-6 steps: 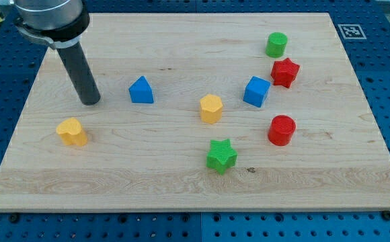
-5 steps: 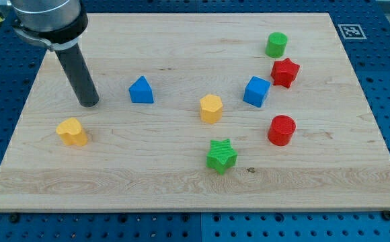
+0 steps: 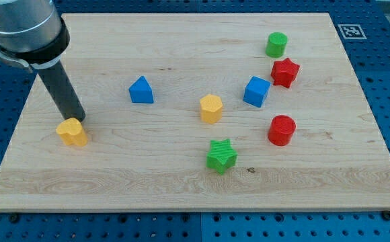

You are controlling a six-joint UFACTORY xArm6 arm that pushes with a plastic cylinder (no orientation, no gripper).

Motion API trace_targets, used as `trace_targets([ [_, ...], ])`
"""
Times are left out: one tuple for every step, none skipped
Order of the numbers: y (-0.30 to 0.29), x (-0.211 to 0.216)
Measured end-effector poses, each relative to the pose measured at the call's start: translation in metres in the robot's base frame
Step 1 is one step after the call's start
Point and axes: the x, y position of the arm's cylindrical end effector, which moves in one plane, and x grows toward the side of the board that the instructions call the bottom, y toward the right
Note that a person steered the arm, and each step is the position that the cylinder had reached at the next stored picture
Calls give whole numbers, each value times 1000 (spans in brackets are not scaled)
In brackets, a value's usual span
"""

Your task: Move the yellow heart slightly downwards

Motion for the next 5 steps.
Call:
trace_targets([
  [0, 0],
  [5, -4],
  [23, -15],
  [44, -19],
  [47, 2],
])
